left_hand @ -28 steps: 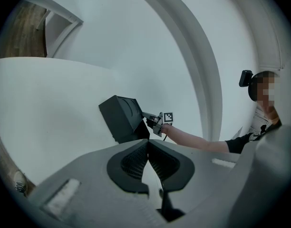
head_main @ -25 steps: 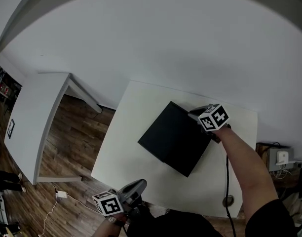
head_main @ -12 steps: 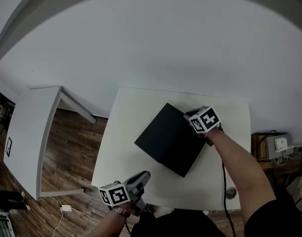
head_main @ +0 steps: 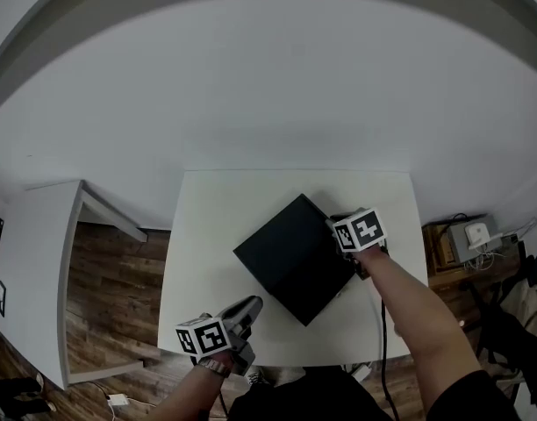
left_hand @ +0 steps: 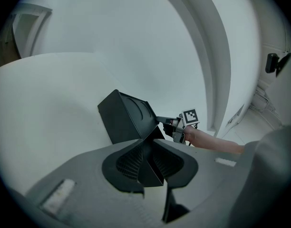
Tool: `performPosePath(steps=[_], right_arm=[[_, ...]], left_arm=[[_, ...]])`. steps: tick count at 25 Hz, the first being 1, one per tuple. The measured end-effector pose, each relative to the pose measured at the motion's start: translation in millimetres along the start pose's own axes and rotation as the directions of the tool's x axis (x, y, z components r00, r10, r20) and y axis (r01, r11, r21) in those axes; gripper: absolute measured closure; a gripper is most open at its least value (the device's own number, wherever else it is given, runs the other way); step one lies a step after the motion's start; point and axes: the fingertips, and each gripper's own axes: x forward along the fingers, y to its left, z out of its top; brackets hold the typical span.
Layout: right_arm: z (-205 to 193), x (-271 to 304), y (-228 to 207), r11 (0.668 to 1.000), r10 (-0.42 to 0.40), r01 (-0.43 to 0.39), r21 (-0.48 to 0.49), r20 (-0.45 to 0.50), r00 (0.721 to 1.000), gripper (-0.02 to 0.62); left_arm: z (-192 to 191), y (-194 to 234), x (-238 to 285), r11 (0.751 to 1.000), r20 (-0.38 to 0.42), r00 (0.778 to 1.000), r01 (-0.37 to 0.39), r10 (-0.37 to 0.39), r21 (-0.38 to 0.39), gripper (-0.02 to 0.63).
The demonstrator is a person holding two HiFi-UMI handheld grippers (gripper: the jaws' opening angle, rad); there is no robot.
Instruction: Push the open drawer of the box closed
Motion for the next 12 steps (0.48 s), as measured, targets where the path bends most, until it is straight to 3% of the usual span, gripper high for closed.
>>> performPosePath(steps=[6, 12], right_arm=[[-34, -27, -9, 0.979, -0.1, 0.095, 0.179, 0.018, 0.995, 0.548], [-64, -50, -9, 0.933, -0.169, 0.158, 0.323, 0.008, 0.986, 0.546]], left_arm=[[6, 11, 10, 0.999, -0.037, 0.999, -0.004, 0.006, 0.043, 0.54], [10, 18, 21, 0.995, -0.085, 0.996, -0.007, 0.015, 0.104, 0.532]])
